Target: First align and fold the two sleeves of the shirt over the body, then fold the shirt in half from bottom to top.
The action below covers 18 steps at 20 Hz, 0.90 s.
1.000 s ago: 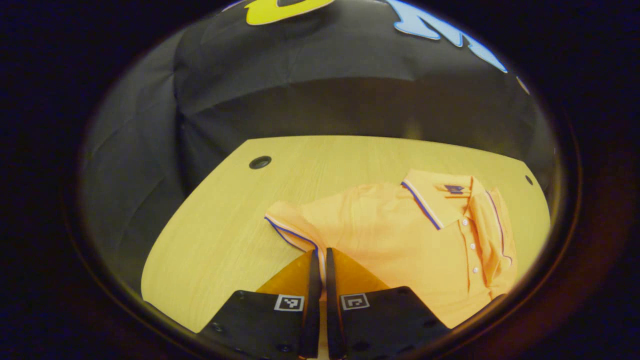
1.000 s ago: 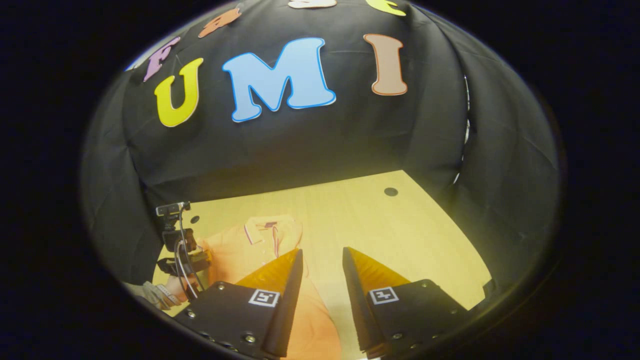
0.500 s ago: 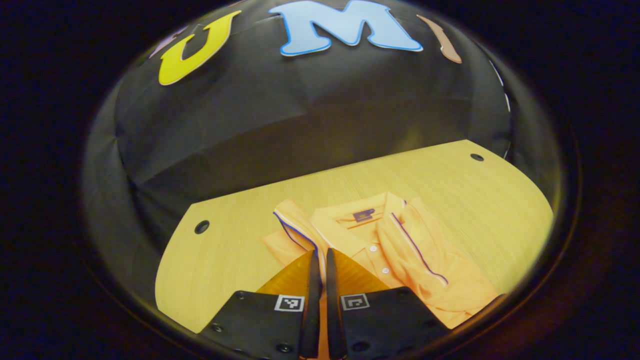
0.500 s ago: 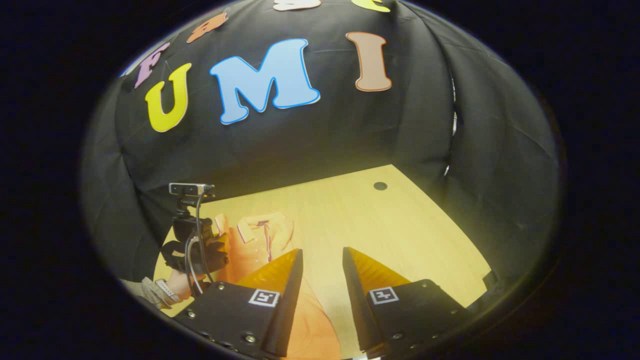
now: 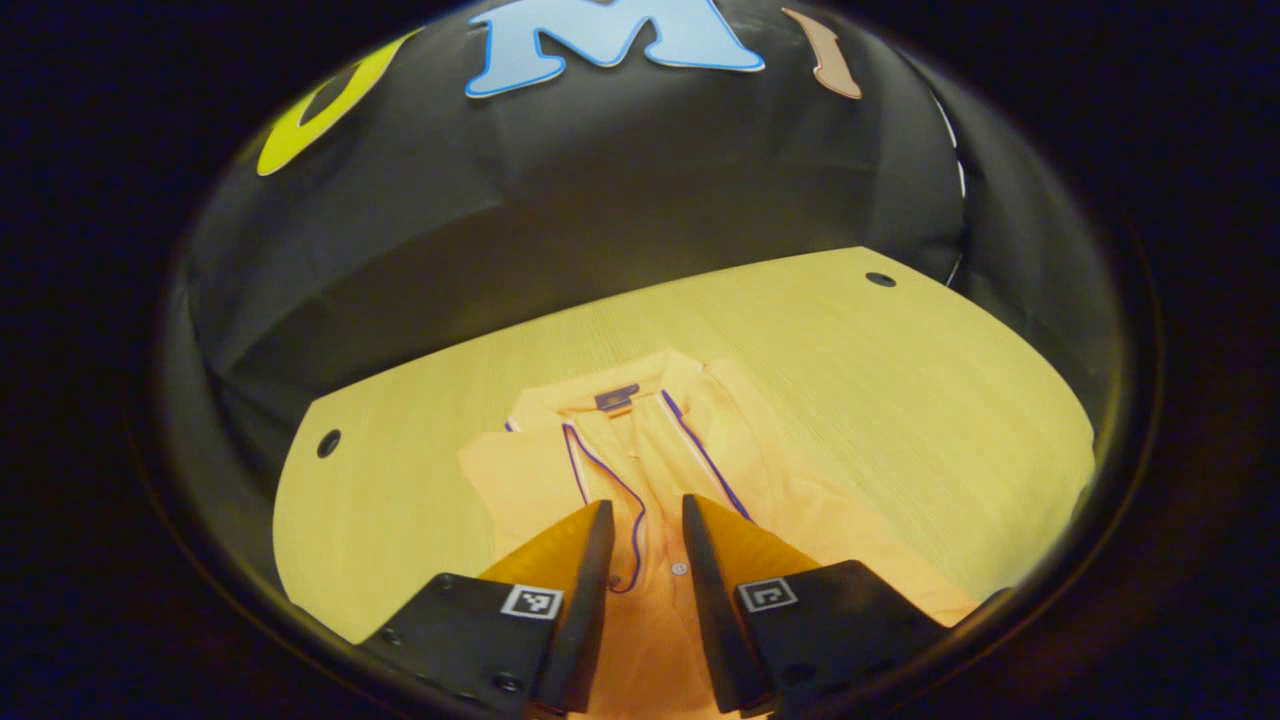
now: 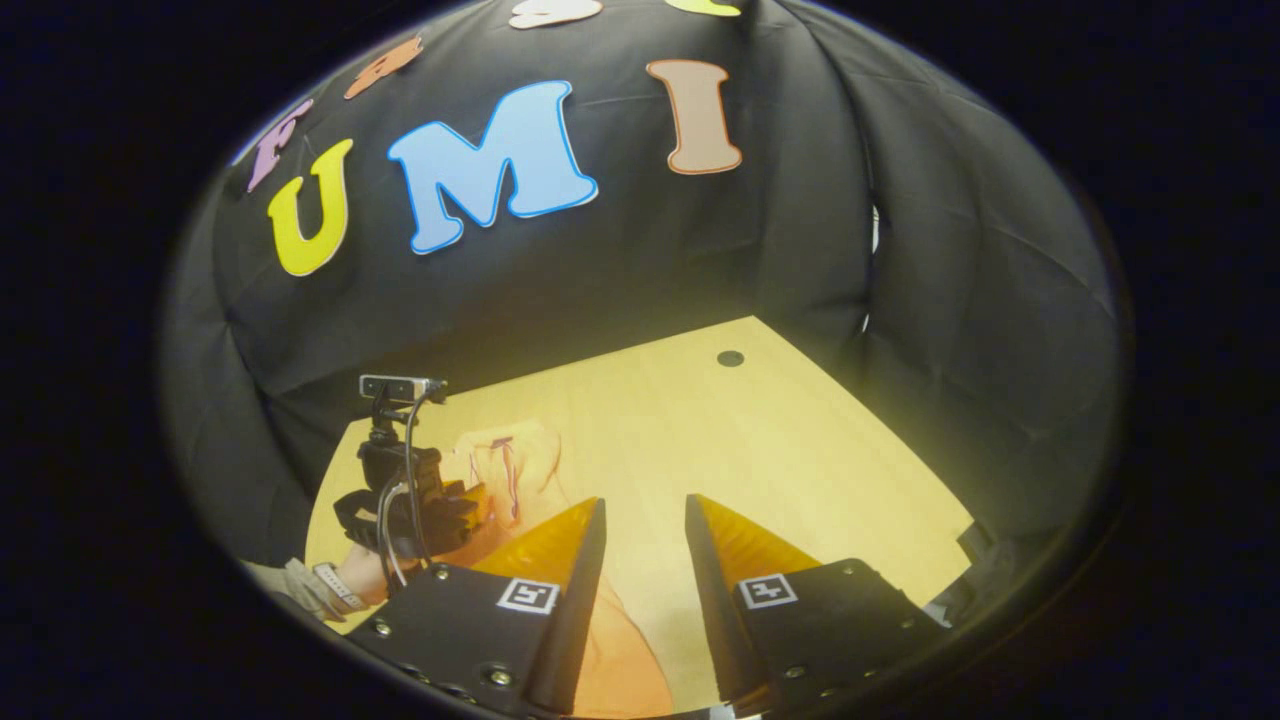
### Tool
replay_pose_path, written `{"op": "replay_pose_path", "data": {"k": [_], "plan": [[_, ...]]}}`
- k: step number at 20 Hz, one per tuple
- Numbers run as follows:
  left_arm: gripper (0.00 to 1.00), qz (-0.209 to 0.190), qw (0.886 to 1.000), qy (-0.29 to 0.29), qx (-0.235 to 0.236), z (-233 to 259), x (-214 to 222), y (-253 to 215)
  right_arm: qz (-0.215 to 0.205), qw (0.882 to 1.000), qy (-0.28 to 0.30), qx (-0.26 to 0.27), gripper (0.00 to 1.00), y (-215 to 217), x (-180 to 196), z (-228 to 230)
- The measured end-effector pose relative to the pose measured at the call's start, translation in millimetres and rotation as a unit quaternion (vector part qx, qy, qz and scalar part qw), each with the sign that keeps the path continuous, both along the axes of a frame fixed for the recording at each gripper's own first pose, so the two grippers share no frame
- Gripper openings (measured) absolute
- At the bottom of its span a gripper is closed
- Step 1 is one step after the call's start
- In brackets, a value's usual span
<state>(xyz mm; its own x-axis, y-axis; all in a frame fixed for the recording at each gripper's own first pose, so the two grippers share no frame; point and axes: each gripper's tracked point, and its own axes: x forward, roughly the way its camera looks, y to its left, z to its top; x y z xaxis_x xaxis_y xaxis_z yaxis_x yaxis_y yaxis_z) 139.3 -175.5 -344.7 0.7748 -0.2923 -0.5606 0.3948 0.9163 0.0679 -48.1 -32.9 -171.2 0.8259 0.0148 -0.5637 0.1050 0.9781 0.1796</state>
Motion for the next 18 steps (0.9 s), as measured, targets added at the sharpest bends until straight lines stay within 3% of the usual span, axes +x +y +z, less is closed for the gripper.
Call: {"op": "replay_pose_path", "data": {"k": [2,3,5,8,9,12,13,15,18], "plan": [[0.82,0.007,1.000,0.008,-0.009,1.6,-6.6,5.2,0.003,1.000,0.003,0.002,0.51,1.0,-0.6,-3.7],[0.85,0.009,1.000,0.013,-0.016,2.4,-10.9,7.6,0.011,1.000,0.007,0.005,0.51,4.4,-0.6,-7.2],[0.85,0.020,0.999,0.025,-0.021,2.9,-22.5,18.7,0.027,0.999,0.023,0.009,0.51,12.2,-3.1,-17.9],[0.93,0.040,0.998,0.047,-0.023,5.2,-48.4,43.4,0.062,0.996,0.055,0.026,0.52,33.9,-8.1,-39.1],[0.95,0.044,0.997,0.054,-0.027,6.3,-59.1,51.0,0.080,0.994,0.070,0.037,0.66,46.1,-10.4,-48.1],[0.95,0.058,0.995,0.079,-0.024,4.6,-98.4,78.5,0.112,0.986,0.112,0.049,0.71,68.5,-19.0,-72.1],[0.95,0.062,0.994,0.089,-0.019,1.2,-112.0,86.1,0.120,0.983,0.129,0.050,0.77,74.3,-23.0,-82.1],[0.95,0.071,0.991,0.115,-0.012,-5.8,-142.1,99.3,0.137,0.974,0.172,0.051,0.84,83.8,-37.4,-102.8],[0.95,0.072,0.984,0.165,0.004,-26.1,-201.8,114.5,0.159,0.951,0.263,0.039,0.84,93.6,-64.2,-148.1]]}}
